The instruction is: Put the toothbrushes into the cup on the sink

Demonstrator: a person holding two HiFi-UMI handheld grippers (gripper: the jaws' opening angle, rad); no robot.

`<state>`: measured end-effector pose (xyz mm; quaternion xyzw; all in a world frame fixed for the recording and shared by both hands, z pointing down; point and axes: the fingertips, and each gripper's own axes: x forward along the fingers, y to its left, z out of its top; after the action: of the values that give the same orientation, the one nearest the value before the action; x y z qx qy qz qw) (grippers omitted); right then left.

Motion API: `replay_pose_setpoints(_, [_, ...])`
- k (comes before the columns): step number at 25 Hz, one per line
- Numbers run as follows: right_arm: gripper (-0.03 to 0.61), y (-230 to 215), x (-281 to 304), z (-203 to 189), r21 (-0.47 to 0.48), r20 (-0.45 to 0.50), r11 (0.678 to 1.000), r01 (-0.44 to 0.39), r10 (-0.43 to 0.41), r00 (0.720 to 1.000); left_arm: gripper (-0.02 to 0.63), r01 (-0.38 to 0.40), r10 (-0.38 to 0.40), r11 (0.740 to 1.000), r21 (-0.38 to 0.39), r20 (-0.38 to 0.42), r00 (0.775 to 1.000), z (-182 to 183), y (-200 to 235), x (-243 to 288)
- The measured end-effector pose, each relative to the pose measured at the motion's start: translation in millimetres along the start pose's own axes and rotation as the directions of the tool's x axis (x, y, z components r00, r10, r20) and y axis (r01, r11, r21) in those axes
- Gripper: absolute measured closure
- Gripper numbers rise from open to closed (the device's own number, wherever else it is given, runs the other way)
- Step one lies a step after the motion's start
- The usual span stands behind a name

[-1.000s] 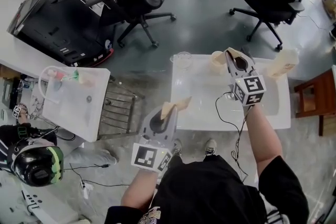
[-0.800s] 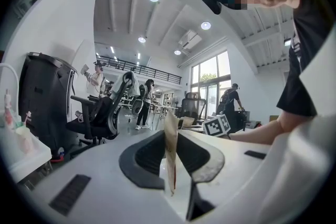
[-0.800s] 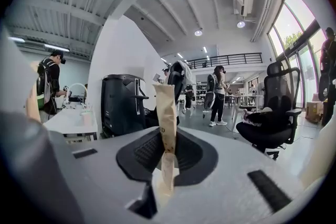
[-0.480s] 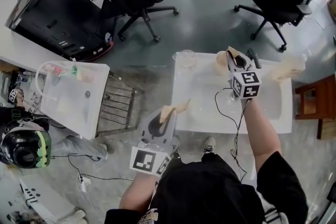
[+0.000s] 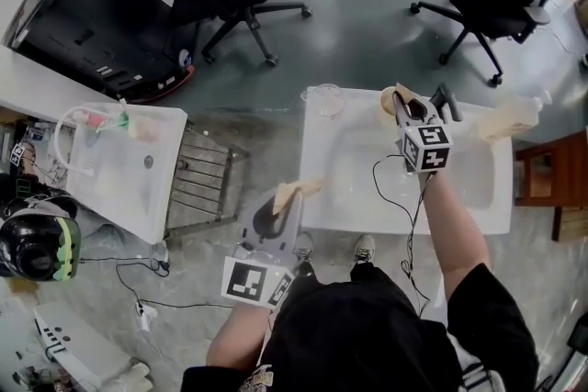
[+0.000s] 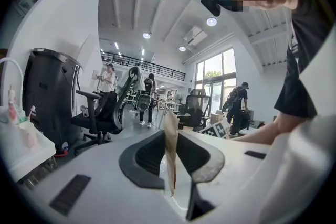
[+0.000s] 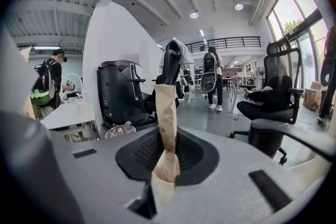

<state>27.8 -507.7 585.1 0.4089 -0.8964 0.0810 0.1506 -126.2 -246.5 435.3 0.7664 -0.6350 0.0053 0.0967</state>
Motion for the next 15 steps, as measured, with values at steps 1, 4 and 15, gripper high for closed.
replay_pose_setpoints(1, [0.522, -0.1, 0.5, -1.0, 0.004, -0.001, 1.0, 0.0, 0.0, 1.0, 0.552, 0.001, -0.001, 1.0, -0.001, -0.002, 1.0, -0.5, 0.7, 0.6])
replay_pose_setpoints(4, [0.515, 0.4, 0.4, -3.1, 0.014, -0.003, 1.0, -0.005, 0.005, 1.0, 0.552, 0.005, -0.005, 1.0, -0.002, -0.003, 1.0, -1.3, 1.4, 2.0])
replay_pose_setpoints(15, [0.424, 12.1, -5.7, -2.1, 0.015, 0.0, 0.999, -0.033, 0.033, 0.999, 0.552, 0.014, -0.014, 1.0, -0.011, 0.001, 1.0, -3.1, -0.1, -4.4])
